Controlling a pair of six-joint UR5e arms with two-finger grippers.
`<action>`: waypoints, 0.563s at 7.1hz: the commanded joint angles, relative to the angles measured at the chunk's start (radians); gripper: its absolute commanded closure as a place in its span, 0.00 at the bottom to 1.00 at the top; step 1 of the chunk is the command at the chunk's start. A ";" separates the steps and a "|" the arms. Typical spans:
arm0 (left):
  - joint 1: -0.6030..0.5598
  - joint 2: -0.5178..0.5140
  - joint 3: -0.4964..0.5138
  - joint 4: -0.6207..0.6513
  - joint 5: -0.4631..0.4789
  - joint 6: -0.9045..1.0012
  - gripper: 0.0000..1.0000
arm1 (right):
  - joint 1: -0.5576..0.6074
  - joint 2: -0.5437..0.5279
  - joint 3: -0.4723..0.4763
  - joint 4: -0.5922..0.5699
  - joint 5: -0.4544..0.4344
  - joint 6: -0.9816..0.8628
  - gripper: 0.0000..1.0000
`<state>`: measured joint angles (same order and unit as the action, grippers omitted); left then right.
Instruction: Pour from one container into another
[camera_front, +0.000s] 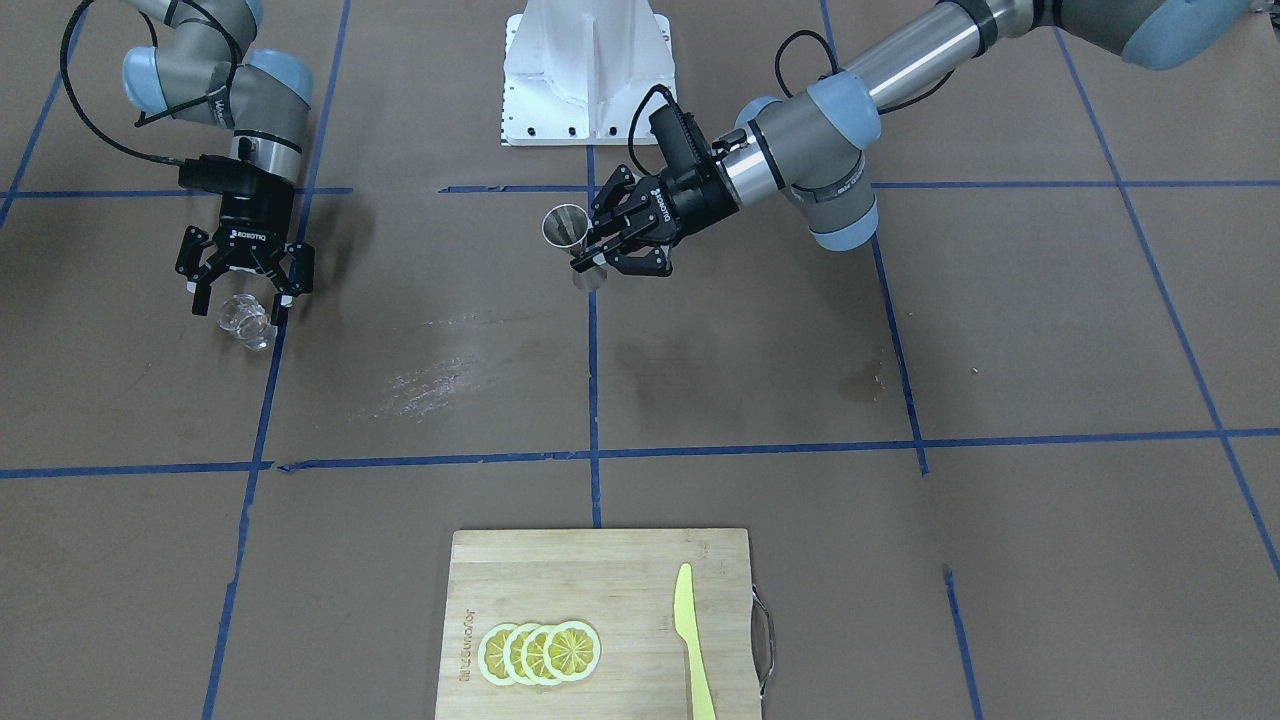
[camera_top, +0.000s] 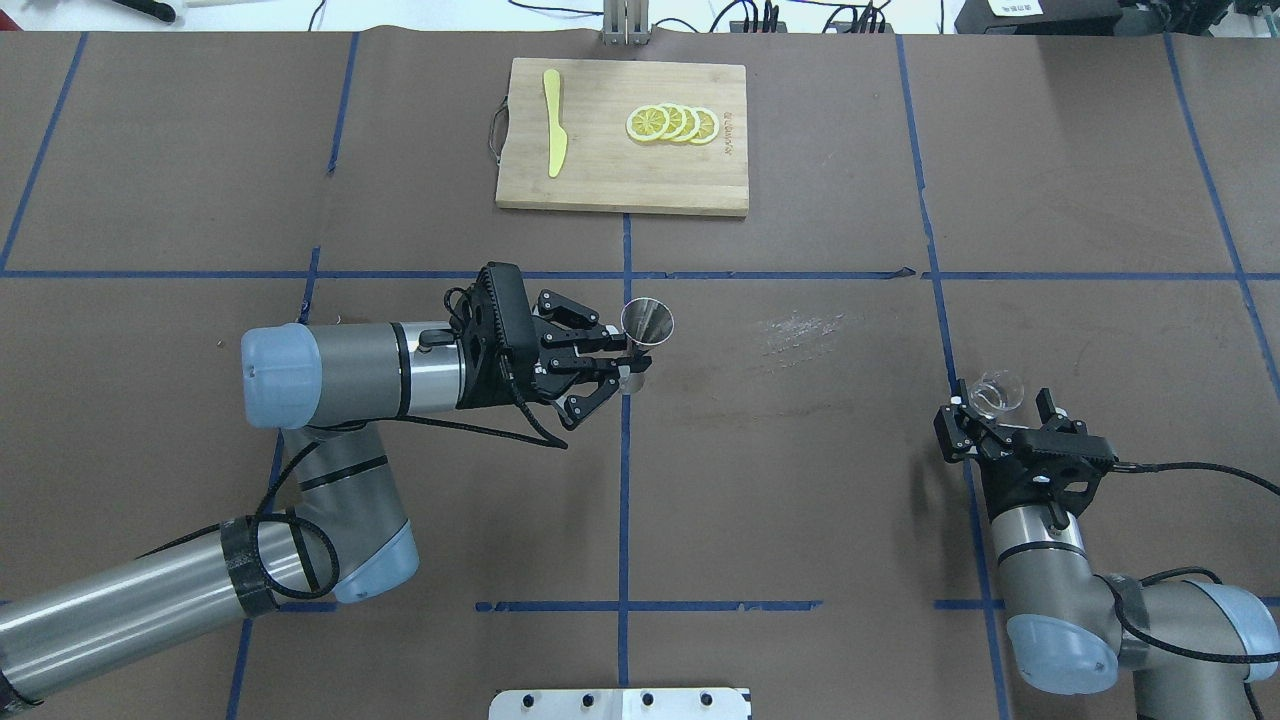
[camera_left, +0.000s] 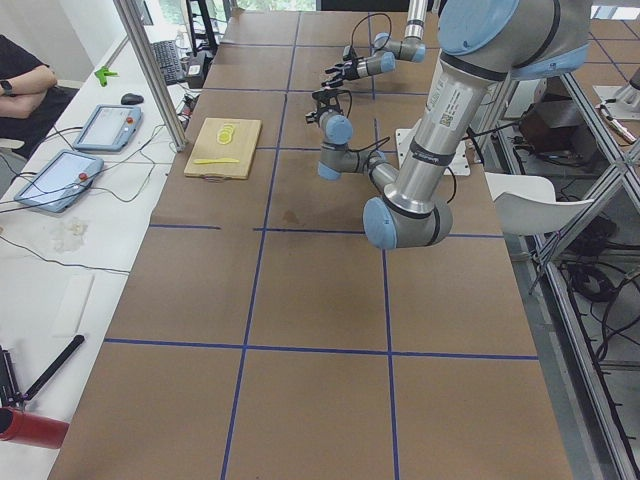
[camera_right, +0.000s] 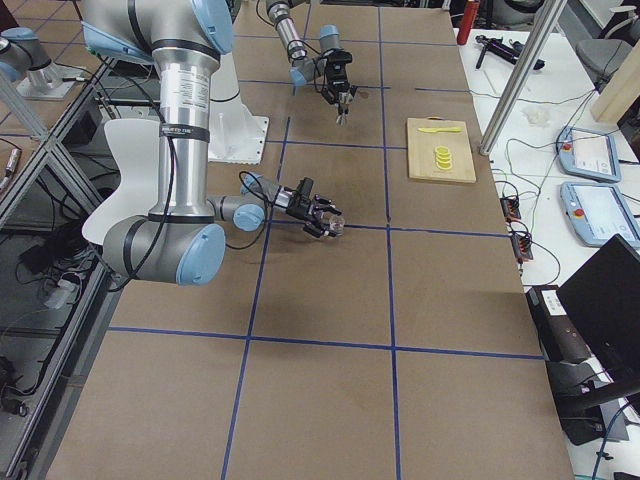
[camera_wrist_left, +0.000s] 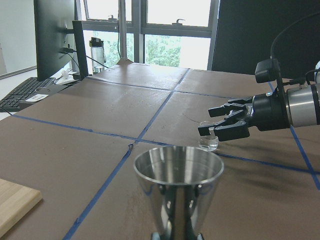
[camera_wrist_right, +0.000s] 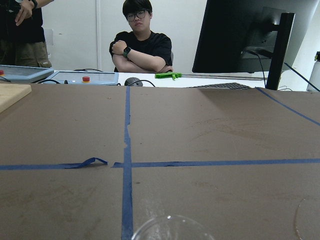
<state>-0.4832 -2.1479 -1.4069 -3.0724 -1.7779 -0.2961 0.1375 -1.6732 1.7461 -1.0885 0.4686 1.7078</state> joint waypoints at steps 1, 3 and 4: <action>0.000 0.000 -0.006 0.000 0.000 0.000 1.00 | -0.002 0.007 -0.022 -0.001 -0.013 0.009 0.09; 0.000 0.000 -0.006 0.000 -0.002 0.000 1.00 | -0.009 0.010 -0.036 -0.001 -0.024 0.021 0.28; 0.000 0.000 -0.006 0.000 -0.002 0.000 1.00 | -0.012 0.010 -0.039 -0.001 -0.024 0.021 0.30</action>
<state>-0.4832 -2.1476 -1.4125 -3.0726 -1.7789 -0.2960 0.1296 -1.6638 1.7132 -1.0891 0.4471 1.7261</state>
